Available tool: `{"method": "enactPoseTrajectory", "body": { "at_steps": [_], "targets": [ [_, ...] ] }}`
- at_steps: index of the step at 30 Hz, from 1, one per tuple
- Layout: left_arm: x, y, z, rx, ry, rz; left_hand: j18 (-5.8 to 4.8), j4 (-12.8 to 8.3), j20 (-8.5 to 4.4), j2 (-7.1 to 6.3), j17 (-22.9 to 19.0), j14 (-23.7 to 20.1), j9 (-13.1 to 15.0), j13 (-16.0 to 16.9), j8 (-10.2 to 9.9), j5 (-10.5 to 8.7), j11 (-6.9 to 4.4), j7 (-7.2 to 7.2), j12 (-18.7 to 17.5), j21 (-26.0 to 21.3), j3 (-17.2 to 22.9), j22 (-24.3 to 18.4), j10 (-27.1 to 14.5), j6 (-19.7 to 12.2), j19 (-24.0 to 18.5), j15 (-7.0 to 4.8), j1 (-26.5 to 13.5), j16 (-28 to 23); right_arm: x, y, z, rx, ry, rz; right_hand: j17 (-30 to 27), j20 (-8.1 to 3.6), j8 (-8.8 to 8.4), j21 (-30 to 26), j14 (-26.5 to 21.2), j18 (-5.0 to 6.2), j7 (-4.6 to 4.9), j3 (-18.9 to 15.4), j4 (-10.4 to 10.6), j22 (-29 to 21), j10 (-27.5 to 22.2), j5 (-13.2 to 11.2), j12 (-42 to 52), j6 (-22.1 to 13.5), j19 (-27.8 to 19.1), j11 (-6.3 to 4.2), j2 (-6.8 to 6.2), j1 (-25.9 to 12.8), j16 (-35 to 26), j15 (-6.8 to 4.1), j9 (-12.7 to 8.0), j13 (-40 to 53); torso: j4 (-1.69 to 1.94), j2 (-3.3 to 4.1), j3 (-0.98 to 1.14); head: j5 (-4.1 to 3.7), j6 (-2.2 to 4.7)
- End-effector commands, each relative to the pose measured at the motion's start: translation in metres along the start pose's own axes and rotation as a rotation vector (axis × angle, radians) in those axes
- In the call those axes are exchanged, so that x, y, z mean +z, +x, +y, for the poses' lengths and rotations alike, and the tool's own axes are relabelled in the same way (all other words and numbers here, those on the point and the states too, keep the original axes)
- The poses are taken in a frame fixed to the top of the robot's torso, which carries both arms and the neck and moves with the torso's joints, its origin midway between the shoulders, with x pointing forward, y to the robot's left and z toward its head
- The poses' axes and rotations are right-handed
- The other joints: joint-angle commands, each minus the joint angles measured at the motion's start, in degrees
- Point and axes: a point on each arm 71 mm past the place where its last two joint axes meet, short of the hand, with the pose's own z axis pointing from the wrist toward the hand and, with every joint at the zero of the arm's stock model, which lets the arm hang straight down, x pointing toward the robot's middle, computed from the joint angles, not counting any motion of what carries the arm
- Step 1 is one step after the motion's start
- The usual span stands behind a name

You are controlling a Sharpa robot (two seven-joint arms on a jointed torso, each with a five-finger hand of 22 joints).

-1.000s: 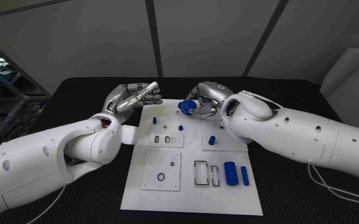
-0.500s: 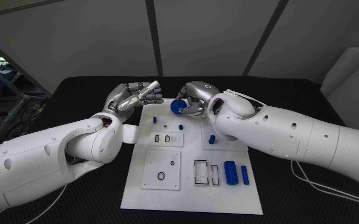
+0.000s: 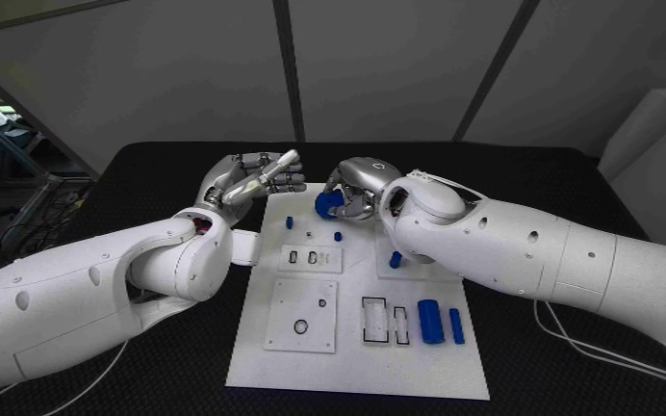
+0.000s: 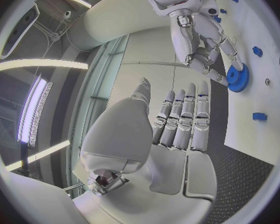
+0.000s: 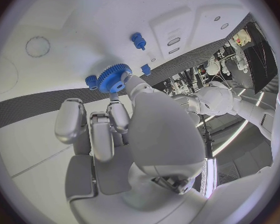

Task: Assemble the parts on the task board

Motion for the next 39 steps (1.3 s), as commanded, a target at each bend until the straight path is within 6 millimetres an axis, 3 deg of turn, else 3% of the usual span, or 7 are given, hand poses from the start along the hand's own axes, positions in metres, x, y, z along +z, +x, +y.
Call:
{"method": "enactPoseTrajectory", "body": {
  "at_steps": [1,14,18,33,39],
  "targets": [
    [0.0004,0.001,-0.0011,-0.002,0.008,0.007,-0.86,-0.05,0.0,0.44,0.02,0.08,-0.09,-0.03,-0.3,0.3,0.12,0.02,-0.33,0.09,-0.33,-0.08,0.29,0.29,-0.27,0.16,-0.17,-0.28,0.0002,0.0026,-0.0012,-0.025,-0.011,0.032,10.01,-0.06,-0.04,0.22,4.99,-1.19,-0.64,0.28,0.0,0.04,0.36,0.33,0.27,1.81,0.28,0.02,0.17,-0.62,0.27,-0.06,0.01,0.08,-0.05,0.0,0.02,-0.18,-0.1],
    [0.0005,0.0012,-0.001,-0.002,0.008,0.007,-0.86,-0.05,0.0,0.44,0.02,0.08,-0.09,-0.03,-0.3,0.3,0.12,0.02,-0.33,0.09,-0.33,-0.08,0.29,0.29,-0.27,0.16,-0.17,-0.28,0.0007,0.0036,-0.0043,-0.033,-0.003,0.038,9.88,0.25,-1.8,0.0,4.94,-1.13,0.06,0.41,0.14,-0.3,-0.76,-0.17,-1.2,-0.06,-0.04,0.59,-0.92,-2.61,0.2,0.37,-0.41,-1.12,-0.03,0.0,0.0,-0.21,-0.23],
    [0.0005,0.0014,-0.001,-0.002,0.008,0.008,-0.86,-0.05,0.0,0.44,0.02,0.08,-0.09,-0.03,-0.3,0.3,0.12,0.02,-0.33,0.09,-0.33,-0.08,0.29,0.29,-0.27,0.16,-0.17,-0.28,0.0009,0.0044,-0.0037,-0.035,-0.007,0.047,10.11,0.77,-3.43,-0.13,4.98,-1.11,0.65,-0.69,1.15,-0.45,-1.14,-2.91,-1.69,-2.74,-0.18,1.24,-1.89,-5.32,0.28,0.96,-0.52,-1.54,-0.02,-0.02,-0.01,-0.31,-0.26],
    [0.0005,0.0015,-0.0009,-0.003,0.007,0.009,-0.86,-0.05,0.0,0.44,0.02,0.08,-0.09,-0.03,-0.3,0.3,0.12,0.02,-0.33,0.09,-0.33,-0.08,0.29,0.29,-0.27,0.16,-0.17,-0.28,-0.0011,0.0028,-0.006,-0.037,0.004,0.035,10.49,1.0,-3.53,-0.11,5.05,-1.09,0.65,-1.4,1.64,-0.33,-1.3,-2.52,-1.85,-2.86,-0.12,1.28,-2.48,-6.92,0.43,1.06,-0.26,-1.65,-0.03,-0.02,0.0,-0.29,-0.31],
    [0.0007,0.0014,-0.0008,-0.003,0.006,0.009,-0.87,-0.14,0.01,0.46,0.02,0.07,-0.12,-0.04,-0.4,0.3,0.15,0.08,-0.44,0.09,-0.42,-0.09,0.27,0.27,-0.3,0.18,-0.13,-0.36,-0.0009,0.0033,-0.0067,-0.035,0.01,0.04,10.98,1.45,-5.03,-0.13,5.14,-1.12,1.35,-3.05,3.8,-0.25,-1.46,-4.6,-2.03,-5.47,-0.07,1.96,-3.36,-9.5,0.62,1.61,-0.39,-1.79,0.04,-0.01,-0.01,-0.31,-0.25]
  ]
}}
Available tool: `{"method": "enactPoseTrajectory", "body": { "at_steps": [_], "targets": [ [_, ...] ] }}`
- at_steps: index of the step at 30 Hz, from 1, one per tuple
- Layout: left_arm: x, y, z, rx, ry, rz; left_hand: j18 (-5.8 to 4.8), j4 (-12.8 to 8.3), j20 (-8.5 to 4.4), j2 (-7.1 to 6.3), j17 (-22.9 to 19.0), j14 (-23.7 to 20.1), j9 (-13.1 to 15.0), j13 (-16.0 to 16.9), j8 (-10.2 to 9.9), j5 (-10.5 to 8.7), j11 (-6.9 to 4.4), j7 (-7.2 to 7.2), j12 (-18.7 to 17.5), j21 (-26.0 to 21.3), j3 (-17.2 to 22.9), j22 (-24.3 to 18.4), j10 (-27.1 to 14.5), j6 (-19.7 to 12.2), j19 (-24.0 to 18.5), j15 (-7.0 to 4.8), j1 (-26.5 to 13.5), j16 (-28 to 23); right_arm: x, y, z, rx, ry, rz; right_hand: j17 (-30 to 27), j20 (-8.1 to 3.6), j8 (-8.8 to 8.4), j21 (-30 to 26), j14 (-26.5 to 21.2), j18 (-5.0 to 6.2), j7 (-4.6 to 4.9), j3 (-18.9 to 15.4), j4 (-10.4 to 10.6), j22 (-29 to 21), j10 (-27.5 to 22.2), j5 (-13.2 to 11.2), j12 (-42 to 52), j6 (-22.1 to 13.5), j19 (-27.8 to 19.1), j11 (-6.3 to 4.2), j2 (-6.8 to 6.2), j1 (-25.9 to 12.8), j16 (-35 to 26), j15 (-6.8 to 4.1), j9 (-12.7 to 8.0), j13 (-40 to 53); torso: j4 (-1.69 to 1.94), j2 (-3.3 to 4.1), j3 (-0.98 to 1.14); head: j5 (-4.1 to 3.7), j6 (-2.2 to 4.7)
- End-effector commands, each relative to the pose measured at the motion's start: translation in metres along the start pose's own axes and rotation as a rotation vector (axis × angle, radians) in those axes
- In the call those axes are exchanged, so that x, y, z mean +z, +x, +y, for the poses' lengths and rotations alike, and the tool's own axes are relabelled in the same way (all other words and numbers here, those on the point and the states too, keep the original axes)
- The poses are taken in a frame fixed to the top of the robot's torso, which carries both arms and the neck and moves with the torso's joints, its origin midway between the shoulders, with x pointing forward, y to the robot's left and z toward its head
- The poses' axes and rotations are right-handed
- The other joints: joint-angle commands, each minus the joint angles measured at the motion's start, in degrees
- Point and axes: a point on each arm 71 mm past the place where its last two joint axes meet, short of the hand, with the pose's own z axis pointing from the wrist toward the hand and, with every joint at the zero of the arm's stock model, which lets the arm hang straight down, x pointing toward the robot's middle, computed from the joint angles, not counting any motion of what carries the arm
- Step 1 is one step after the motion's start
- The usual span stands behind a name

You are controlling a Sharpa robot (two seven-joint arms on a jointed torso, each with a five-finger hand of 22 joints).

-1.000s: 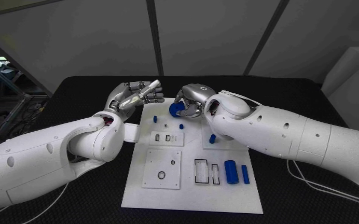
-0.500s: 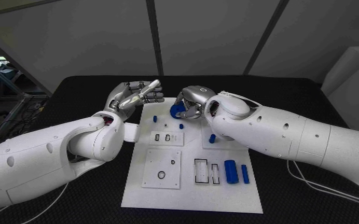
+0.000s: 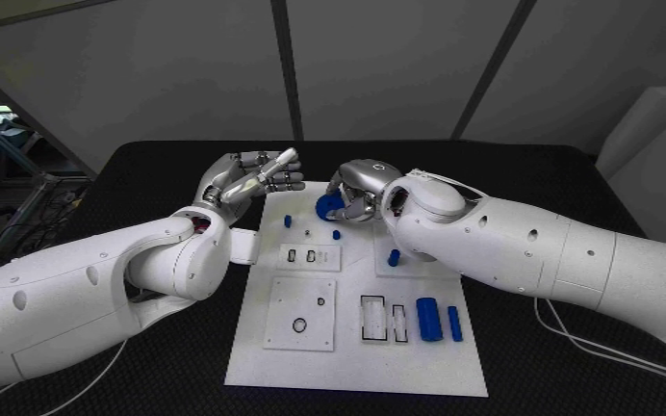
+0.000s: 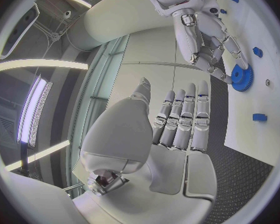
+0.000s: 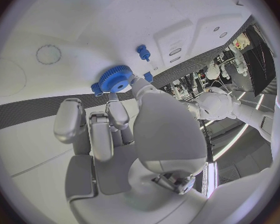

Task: Assemble the parts on the task board

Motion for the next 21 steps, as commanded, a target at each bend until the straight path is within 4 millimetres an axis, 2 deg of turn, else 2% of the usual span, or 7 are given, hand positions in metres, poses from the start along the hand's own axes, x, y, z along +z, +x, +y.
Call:
{"method": "enactPoseTrajectory", "body": {
  "at_steps": [1,4,7,8,21],
  "targets": [
    [0.0005,0.001,-0.0009,-0.002,0.007,0.009,-0.87,0.02,0.01,0.46,0.02,0.07,-0.08,-0.04,-0.22,0.3,0.15,0.09,-0.21,0.09,-0.27,-0.09,0.26,0.26,-0.31,0.18,-0.12,-0.38,0.0005,-0.0006,-0.0004,-0.004,0.007,0.002,11.16,0.62,-0.2,-0.1,5.19,-1.13,0.12,-1.08,2.3,0.14,0.04,-0.79,-0.05,-0.6,0.08,0.65,-0.09,-2.42,0.46,0.69,0.04,0.1,0.07,0.02,-0.01,0.0,0.05],
    [0.0005,0.0011,-0.0009,-0.002,0.006,0.009,-0.87,0.01,0.01,0.46,0.02,0.07,-0.08,-0.04,-0.23,0.3,0.16,0.1,-0.21,0.09,-0.27,-0.09,0.26,0.26,-0.31,0.18,-0.13,-0.39,0.0006,0.0001,-0.0016,-0.002,0.016,0.012,11.61,0.87,-0.16,-0.06,5.29,-1.13,0.31,-2.54,5.5,0.25,0.09,-0.68,0.2,-0.77,0.14,0.86,-0.26,-5.17,0.64,0.94,0.17,0.32,0.03,0.01,-0.01,0.06,0.04],
    [0.0005,0.0014,-0.0007,-0.003,0.004,0.011,-0.88,-0.01,0.02,0.47,0.02,0.07,-0.1,-0.05,-0.31,0.3,0.2,0.17,-0.29,0.09,-0.33,-0.1,0.22,0.19,-0.33,0.2,-0.14,-0.43,0.0004,0.0016,-0.0028,-0.002,0.019,0.034,11.79,0.98,-0.16,-0.06,5.31,-1.14,0.43,-5.46,5.64,0.28,-0.19,6.89,0.19,-1.01,0.15,0.99,1.09,-8.02,0.71,1.02,0.23,0.35,0.01,0.01,0.0,0.08,-0.01],
    [0.0005,0.0015,-0.0007,-0.004,0.004,0.012,-0.89,-0.04,0.04,0.48,0.02,0.05,-0.13,-0.07,-0.45,0.3,0.27,0.31,-0.42,0.08,-0.42,-0.1,0.12,0.07,-0.35,0.25,-0.17,-0.5,0.0003,0.002,-0.0028,-0.002,0.019,0.04,11.78,1.0,-0.14,-0.08,5.3,-1.13,0.42,-6.02,5.63,0.26,-0.26,7.52,0.16,-1.01,0.13,1.02,1.24,-8.1,0.71,1.05,0.25,0.33,0.01,0.01,0.0,0.09,-0.02],
    [0.0005,0.0019,-0.0006,-0.004,0.003,0.014,-0.89,-0.09,0.06,0.49,0.02,0.02,-0.16,-0.08,-0.61,0.3,0.36,0.41,-0.55,0.08,-0.51,-0.11,0.03,-0.07,-0.38,0.29,-0.18,-0.58,-0.0031,0.0011,-0.008,0.003,0.034,0.041,12.02,1.01,0.19,0.07,5.35,-1.17,0.25,-8.38,5.2,0.62,0.09,10.18,0.92,-0.34,0.35,0.88,3.06,-6.94,0.8,0.99,0.48,1.09,0.0,-0.07,0.0,0.09,-0.22]
  ]
}}
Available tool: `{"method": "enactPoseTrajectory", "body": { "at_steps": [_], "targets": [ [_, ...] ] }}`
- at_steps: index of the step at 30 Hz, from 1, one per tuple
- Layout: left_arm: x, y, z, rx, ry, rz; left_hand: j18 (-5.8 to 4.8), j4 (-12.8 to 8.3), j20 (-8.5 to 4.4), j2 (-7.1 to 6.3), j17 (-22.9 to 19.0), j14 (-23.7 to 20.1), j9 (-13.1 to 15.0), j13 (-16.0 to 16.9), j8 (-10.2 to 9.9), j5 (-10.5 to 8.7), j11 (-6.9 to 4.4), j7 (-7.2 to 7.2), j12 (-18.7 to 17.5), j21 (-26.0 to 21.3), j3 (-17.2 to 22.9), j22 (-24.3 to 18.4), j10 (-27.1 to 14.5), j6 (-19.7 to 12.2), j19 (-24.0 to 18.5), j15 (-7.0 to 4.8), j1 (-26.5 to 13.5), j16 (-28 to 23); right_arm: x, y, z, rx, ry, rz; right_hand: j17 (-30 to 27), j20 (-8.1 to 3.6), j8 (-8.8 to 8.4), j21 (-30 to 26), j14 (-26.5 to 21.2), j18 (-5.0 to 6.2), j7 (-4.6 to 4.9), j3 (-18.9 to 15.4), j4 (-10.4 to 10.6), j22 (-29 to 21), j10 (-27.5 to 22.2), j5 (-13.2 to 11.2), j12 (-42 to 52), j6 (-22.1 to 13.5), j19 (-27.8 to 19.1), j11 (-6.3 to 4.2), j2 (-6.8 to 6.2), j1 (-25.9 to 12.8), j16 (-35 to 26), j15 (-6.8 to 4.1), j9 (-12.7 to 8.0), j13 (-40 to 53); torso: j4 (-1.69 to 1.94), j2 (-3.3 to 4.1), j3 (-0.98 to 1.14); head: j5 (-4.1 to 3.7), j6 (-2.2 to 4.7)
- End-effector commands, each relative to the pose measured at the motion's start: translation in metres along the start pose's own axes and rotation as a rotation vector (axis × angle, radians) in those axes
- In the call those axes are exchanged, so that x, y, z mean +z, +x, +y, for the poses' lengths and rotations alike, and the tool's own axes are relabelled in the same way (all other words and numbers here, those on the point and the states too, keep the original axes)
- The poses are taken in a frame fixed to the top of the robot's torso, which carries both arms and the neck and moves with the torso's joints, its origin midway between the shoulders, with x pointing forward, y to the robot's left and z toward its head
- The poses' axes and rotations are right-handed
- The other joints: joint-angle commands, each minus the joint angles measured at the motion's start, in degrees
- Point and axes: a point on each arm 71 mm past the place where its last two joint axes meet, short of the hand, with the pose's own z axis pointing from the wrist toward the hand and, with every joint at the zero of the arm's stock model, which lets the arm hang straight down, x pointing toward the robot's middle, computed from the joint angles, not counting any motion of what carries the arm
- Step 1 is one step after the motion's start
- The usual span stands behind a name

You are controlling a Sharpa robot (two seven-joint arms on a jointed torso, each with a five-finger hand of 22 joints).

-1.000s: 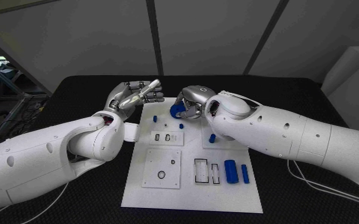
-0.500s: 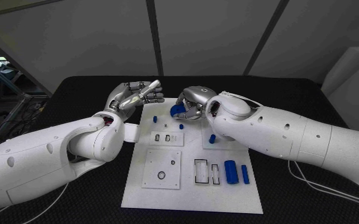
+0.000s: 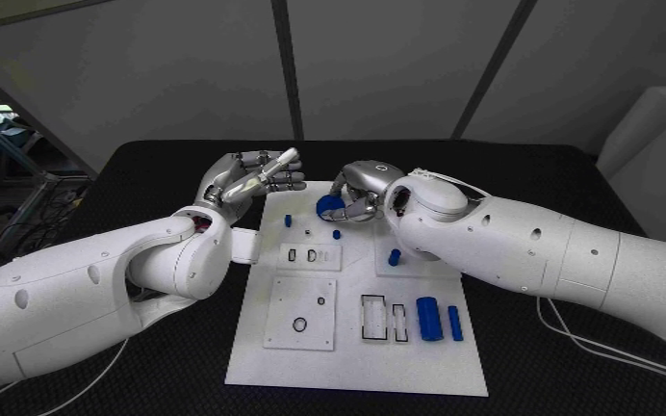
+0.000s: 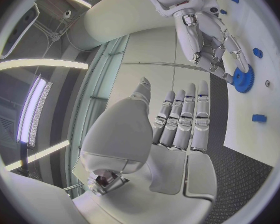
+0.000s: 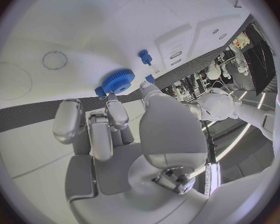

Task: Assemble the parts on the task board

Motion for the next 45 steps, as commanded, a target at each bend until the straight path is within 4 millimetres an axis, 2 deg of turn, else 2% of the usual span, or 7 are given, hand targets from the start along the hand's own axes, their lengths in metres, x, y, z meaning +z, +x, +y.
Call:
{"method": "enactPoseTrajectory", "body": {
  "at_steps": [1,21,24,27,30,37,45],
  "targets": [
    [0.0,0.001,-0.001,-0.003,0.006,0.011,-0.89,0.06,0.06,0.5,0.02,0.02,-0.07,-0.08,-0.24,0.3,0.36,0.41,-0.2,0.08,-0.36,-0.06,0.03,-0.08,-0.38,0.29,-0.18,-0.26,-0.002,0.0,-0.003,0.005,0.009,0.012,12.07,0.3,0.31,0.12,5.46,-1.18,-0.32,-0.46,-0.1,0.19,0.4,0.52,0.47,0.38,0.11,0.03,0.68,0.34,0.23,0.25,-0.04,0.35,-0.03,-0.04,0.01,0.03,-0.09],
    [0.0,-0.002,-0.001,0.001,0.006,0.004,-0.89,0.05,0.06,0.5,0.02,0.02,-0.07,-0.08,-0.25,0.3,0.37,0.41,-0.21,0.08,-0.37,-0.06,0.03,-0.09,-0.38,0.29,-0.17,-0.27,-0.036,-0.029,-0.023,0.167,-0.083,-0.284,11.21,-0.15,0.31,0.01,5.25,-1.16,-0.82,-1.88,-2.53,0.13,1.68,4.4,2.3,1.71,0.07,-0.51,2.28,5.58,-0.17,-0.23,0.08,2.28,0.01,-0.12,0.06,-0.57,0.29],
    [0.001,-0.003,-0.001,0.001,0.006,0.003,-0.89,0.02,0.07,0.52,0.02,0.02,-0.07,-0.08,-0.3,0.3,0.39,0.43,-0.26,0.09,-0.4,-0.06,0.02,-0.11,-0.4,0.31,-0.16,-0.3,-0.052,-0.032,-0.04,0.243,-0.071,-0.272,10.75,-0.27,0.57,-0.26,5.14,-1.07,-1.02,-1.8,-3.53,-0.33,1.59,3.95,2.15,2.45,-0.24,-0.7,2.27,7.25,-0.39,-0.39,0.2,2.21,-0.03,-0.14,0.04,-0.76,0.51],
    [0.001,-0.005,0.0,0.004,0.007,-0.001,-0.89,-0.06,0.08,0.55,0.03,0.06,-0.05,-0.05,-0.3,0.3,0.35,0.33,-0.25,0.09,-0.42,-0.07,0.13,-0.02,-0.41,0.3,-0.09,-0.32,-0.071,-0.035,-0.066,0.348,-0.034,-0.236,9.84,-0.54,0.76,-0.89,4.92,-0.85,-1.3,-1.14,-5.54,-1.43,1.1,-0.56,1.39,3.37,-0.97,-0.96,2.3,10.37,-0.83,-0.65,0.3,1.63,-0.32,-0.32,0.08,-0.54,0.65],
    [0.001,-0.007,0.0,0.006,0.007,-0.006,-0.82,-0.41,0.04,0.72,0.13,0.42,0.05,0.13,-0.22,0.3,0.03,-0.02,0.02,0.12,-0.56,-0.08,1.14,0.56,-0.45,0.13,0.21,-0.33,-0.091,-0.039,-0.092,0.406,-0.024,-0.223,9.8,-0.66,0.81,-1.05,4.92,-0.83,-1.34,-0.37,-7.44,-1.61,1.0,-2.68,1.2,3.83,-1.09,-1.11,2.22,13.07,-0.88,-0.79,0.32,1.55,-0.65,-0.45,0.18,-0.5,0.75],
    [0.003,-0.008,0.002,0.006,0.004,-0.006,-0.76,-0.77,-0.1,0.96,0.32,1.23,0.07,0.4,-0.35,0.3,-0.43,-0.35,0.63,0.15,-0.93,-0.1,3.16,1.09,-0.52,-0.2,0.36,-0.26,-0.127,-0.041,-0.14,0.427,0.021,-0.224,10.27,-0.72,0.54,-0.86,5.04,-0.95,-1.29,0.32,-9.43,-1.08,1.14,-2.98,1.33,4.01,-0.77,-1.1,1.8,15.5,-0.71,-0.81,0.19,1.8,-1.11,-0.73,0.79,-1.72,0.84],
    [0.003,-0.009,0.004,0.006,0.0,-0.009,-0.76,-0.8,-0.11,0.98,0.34,1.32,0.07,0.41,-0.37,0.3,-0.45,-0.38,0.64,0.15,-0.96,-0.11,3.25,1.12,-0.54,-0.22,0.37,-0.24,-0.146,-0.016,-0.168,0.437,0.096,-0.182,10.03,-0.62,-0.14,-1.23,4.98,-0.84,-1.03,0.09,-9.8,-1.71,0.57,-2.43,0.52,2.92,-1.18,-0.87,1.25,15.49,-0.84,-0.65,-0.12,1.14,-1.18,-0.81,1.03,-2.92,0.74]
  ]
}}
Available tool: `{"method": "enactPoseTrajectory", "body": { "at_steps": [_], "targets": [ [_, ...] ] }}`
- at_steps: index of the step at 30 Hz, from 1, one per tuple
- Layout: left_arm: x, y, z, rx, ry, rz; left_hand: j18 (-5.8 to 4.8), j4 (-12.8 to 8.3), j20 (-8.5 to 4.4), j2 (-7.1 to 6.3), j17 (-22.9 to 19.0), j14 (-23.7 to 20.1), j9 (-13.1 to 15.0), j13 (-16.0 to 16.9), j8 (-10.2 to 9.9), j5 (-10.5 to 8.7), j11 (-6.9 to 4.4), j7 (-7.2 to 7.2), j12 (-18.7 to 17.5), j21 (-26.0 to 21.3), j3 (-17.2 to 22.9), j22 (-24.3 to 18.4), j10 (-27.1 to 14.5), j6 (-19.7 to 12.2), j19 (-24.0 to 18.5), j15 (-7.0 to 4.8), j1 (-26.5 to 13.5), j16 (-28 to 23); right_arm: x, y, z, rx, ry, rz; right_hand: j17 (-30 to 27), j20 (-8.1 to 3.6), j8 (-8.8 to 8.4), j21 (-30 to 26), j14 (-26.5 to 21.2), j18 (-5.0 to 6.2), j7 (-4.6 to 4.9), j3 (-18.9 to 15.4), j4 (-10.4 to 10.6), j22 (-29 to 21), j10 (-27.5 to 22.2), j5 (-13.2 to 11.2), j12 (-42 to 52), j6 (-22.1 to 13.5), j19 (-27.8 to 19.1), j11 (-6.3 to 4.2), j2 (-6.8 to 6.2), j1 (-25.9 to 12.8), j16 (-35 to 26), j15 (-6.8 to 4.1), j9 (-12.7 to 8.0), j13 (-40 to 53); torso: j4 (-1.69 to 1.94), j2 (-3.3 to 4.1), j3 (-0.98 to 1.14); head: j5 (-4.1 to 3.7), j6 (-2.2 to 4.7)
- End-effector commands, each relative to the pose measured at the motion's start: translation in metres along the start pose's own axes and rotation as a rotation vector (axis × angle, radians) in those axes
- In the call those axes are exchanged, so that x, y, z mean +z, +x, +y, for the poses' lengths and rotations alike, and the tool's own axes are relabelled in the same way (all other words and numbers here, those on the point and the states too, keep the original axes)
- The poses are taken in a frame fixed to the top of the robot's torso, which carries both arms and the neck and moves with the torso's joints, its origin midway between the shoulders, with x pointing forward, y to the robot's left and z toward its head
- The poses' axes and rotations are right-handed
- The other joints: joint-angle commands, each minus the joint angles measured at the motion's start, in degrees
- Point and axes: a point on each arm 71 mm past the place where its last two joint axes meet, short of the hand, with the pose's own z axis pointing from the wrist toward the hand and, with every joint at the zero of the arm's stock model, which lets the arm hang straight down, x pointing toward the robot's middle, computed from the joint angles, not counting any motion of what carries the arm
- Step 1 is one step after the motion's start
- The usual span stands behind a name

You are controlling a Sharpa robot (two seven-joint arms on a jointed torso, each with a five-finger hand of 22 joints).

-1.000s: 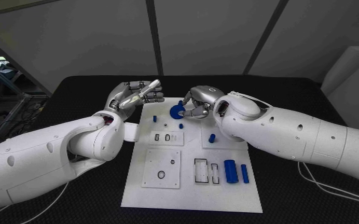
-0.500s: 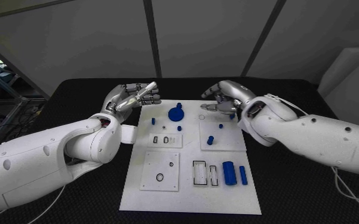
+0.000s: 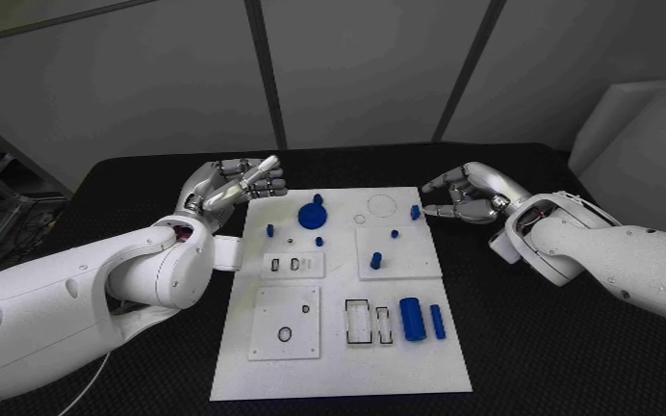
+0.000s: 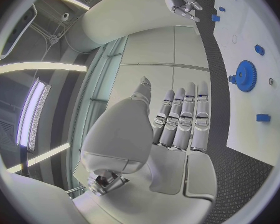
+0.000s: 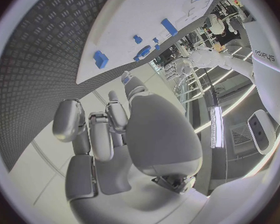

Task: Assemble the parts on the task board

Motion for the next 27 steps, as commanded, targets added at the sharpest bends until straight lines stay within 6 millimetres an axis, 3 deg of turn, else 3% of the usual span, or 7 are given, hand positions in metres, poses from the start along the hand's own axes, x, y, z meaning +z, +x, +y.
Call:
{"method": "enactPoseTrajectory", "body": {
  "at_steps": [1,2,5,10,14,27],
  "targets": [
    [0.0,0.001,0.0,-0.005,0.006,0.015,-0.75,-0.09,0.1,0.6,0.1,0.29,0.05,0.08,-0.37,0.3,-0.1,0.03,0.26,0.15,-0.24,-0.07,0.45,0.3,-0.33,0.0,-0.01,-0.24,-0.005,0.007,-0.008,0.041,-0.007,0.035,9.92,0.04,-0.46,-0.45,4.85,0.1,0.12,-0.02,-0.39,-0.42,-0.76,0.42,-0.62,-0.87,-0.64,0.2,-0.29,0.04,-0.29,-0.08,-0.2,-0.36,0.02,0.02,0.1,-0.62,0.08],
    [0.0,0.001,0.0,-0.005,0.006,0.014,-0.75,-0.09,0.1,0.6,0.1,0.29,0.05,0.08,-0.37,0.3,-0.1,0.03,0.26,0.15,-0.25,-0.07,0.46,0.3,-0.33,0.0,-0.01,-0.24,-0.006,0.009,-0.011,0.04,0.001,0.04,9.87,0.07,-0.52,-0.53,4.84,0.13,0.16,-0.06,-0.42,-0.57,-0.87,0.45,-0.77,-1.09,-0.74,0.25,-0.35,0.02,-0.32,-0.04,-0.25,-0.48,0.11,0.09,0.04,-0.72,0.14],
    [0.0,0.0,0.002,-0.004,0.004,0.011,-0.75,-0.09,0.1,0.6,0.1,0.29,0.05,0.08,-0.38,0.3,-0.1,0.03,0.26,0.14,-0.25,-0.07,0.46,0.3,-0.34,0.0,-0.01,-0.25,-0.007,0.015,-0.018,0.037,0.021,0.051,9.72,0.13,-0.63,-0.68,4.8,0.17,0.28,-0.12,-0.51,-0.82,-1.1,0.48,-1.05,-1.66,-0.91,0.34,-0.44,0.02,-0.4,0.04,-0.36,-0.71,0.06,0.13,0.12,-0.46,0.04],
    [0.0,-0.001,0.003,-0.003,0.001,0.009,-0.75,-0.1,0.1,0.6,0.1,0.3,0.05,0.07,-0.38,0.3,-0.1,0.02,0.25,0.14,-0.26,-0.07,0.45,0.3,-0.34,0.0,-0.01,-0.25,-0.005,0.021,-0.022,0.038,0.034,0.066,9.62,0.21,-0.67,-0.83,4.78,0.22,0.39,-0.19,-0.55,-1.06,-1.31,0.52,-1.29,-2.26,-1.07,0.45,-0.5,-0.04,-0.46,0.13,-0.46,-0.91,0.2,0.1,-0.1,-0.57,0.02],
    [0.0,-0.002,0.004,-0.002,0.0,0.007,-0.75,-0.11,0.1,0.6,0.1,0.3,0.04,0.06,-0.41,0.3,-0.09,0.03,0.21,0.13,-0.28,-0.07,0.43,0.28,-0.36,0.0,0.0,-0.27,-0.003,0.024,-0.022,0.036,0.04,0.064,9.63,0.25,-0.68,-0.86,4.78,0.22,0.45,-0.19,-0.57,-1.09,-1.28,0.53,-1.21,-2.53,-1.09,0.5,-0.47,-0.04,-0.46,0.17,-0.5,-0.83,0.01,0.07,-0.06,-0.3,0.03],
    [-0.001,-0.002,0.005,-0.002,-0.002,0.005,-0.76,-0.15,0.09,0.61,0.1,0.29,0.02,0.01,-0.49,0.3,-0.06,0.05,0.09,0.11,-0.34,-0.09,0.31,0.23,-0.41,0.02,0.0,-0.32,0.001,0.023,-0.024,0.047,0.065,0.015,10.07,0.47,-0.43,-0.72,4.89,0.16,0.64,-0.49,0.27,-0.69,-1.07,0.96,-0.87,-3.27,-0.82,0.7,0.15,-1.4,-0.28,0.38,-0.48,-0.56,0.01,0.09,-0.12,-0.34,-0.04]
  ]
}}
